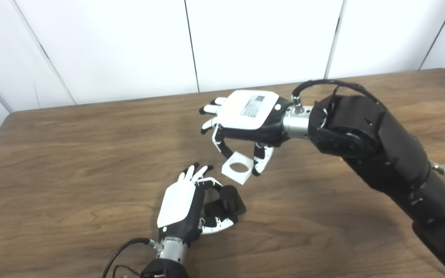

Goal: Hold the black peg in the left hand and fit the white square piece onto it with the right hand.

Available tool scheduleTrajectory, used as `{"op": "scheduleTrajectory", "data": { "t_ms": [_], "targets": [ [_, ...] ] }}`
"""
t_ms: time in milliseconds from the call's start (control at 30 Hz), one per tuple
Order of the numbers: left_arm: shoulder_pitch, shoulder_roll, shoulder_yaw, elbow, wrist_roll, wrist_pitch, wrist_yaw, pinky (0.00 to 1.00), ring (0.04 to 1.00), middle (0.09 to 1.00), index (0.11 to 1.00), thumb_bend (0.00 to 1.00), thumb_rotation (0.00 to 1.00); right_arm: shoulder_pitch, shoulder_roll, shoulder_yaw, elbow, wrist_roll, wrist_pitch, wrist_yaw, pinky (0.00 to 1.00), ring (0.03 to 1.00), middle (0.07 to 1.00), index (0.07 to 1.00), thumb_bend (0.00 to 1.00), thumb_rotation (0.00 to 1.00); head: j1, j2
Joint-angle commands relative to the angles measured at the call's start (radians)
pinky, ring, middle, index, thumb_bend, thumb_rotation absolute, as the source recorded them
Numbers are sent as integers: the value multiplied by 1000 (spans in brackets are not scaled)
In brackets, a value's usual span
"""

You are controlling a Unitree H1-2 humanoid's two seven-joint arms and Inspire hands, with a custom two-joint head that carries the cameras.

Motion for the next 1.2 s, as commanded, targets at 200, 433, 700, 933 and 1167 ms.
{"op": "scheduleTrajectory", "data": {
  "t_ms": [200, 433, 700, 933, 1167],
  "targets": [
    [4, 13, 5, 31, 16, 20, -11, 1000, 1000, 917, 493, 517, 59, -15, 26, 9, -12, -16, -36, -18, 969, 1000, 882, 493, 524, 141, -3, 2],
    [4, 14, 4, 37, 16, 11, 1, 1000, 1000, 915, 493, 517, 59, 14, 32, 30, -5, -18, -50, -16, 990, 1000, 885, 493, 525, 139, -4, 2],
    [3, 14, 1, 31, 19, 14, -4, 1000, 1000, 916, 493, 516, 60, 34, 38, 43, 10, -40, -72, -20, 1000, 1000, 890, 490, 525, 138, -5, 3],
    [7, 13, 4, 28, 11, 14, -5, 1000, 1000, 917, 493, 516, 59, 43, 48, 48, 20, -44, -75, -17, 1000, 999, 885, 488, 525, 138, 0, 5],
    [9, 18, 4, 25, 25, 19, -6, 1000, 1000, 916, 493, 517, 59, 46, 58, 49, 33, -54, -79, -29, 1000, 1000, 884, 487, 525, 138, -1, 3]
  ]
}}
